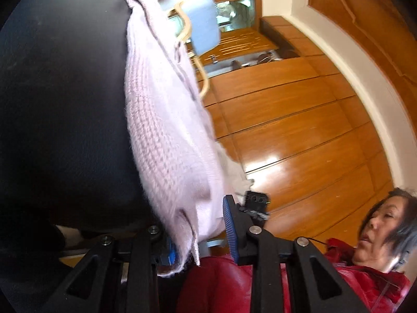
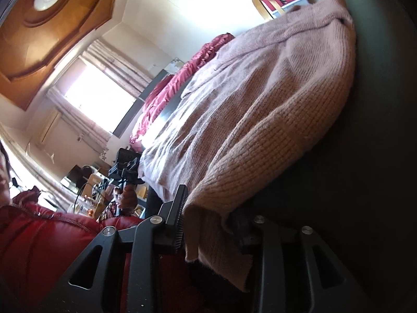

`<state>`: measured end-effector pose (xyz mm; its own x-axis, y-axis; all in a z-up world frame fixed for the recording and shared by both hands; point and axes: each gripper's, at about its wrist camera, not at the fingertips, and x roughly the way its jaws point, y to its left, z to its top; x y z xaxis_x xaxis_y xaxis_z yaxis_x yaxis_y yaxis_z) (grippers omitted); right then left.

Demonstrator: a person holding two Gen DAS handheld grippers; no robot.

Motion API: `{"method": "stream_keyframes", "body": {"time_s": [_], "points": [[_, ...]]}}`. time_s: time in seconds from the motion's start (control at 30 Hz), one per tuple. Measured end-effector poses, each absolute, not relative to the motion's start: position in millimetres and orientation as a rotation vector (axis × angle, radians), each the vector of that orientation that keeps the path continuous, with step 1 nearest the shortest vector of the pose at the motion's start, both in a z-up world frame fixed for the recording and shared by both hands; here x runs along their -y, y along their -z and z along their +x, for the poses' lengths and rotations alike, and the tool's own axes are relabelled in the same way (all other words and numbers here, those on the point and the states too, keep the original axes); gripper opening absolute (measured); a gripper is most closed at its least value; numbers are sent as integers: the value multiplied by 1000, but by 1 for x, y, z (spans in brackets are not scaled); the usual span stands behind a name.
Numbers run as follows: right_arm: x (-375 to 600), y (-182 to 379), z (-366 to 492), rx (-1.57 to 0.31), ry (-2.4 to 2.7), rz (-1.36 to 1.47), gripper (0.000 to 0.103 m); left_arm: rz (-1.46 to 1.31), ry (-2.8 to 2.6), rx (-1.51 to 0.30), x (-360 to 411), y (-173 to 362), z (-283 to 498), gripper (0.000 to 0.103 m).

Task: Fold clothes

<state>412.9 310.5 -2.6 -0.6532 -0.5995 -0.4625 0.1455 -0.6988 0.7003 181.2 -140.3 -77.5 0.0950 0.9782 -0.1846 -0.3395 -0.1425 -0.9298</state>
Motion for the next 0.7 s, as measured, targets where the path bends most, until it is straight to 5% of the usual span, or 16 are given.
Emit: {"method": "stream_keyframes", "body": {"time_s": [0.1,0.7], "points": [[-306,2,410,851,2415,1039,11,-1137,-1454,739,139,76,186,6],[-334,-13,433,1121,2246,515,10,-729,-1439,773,157,-19,198,4]]}}
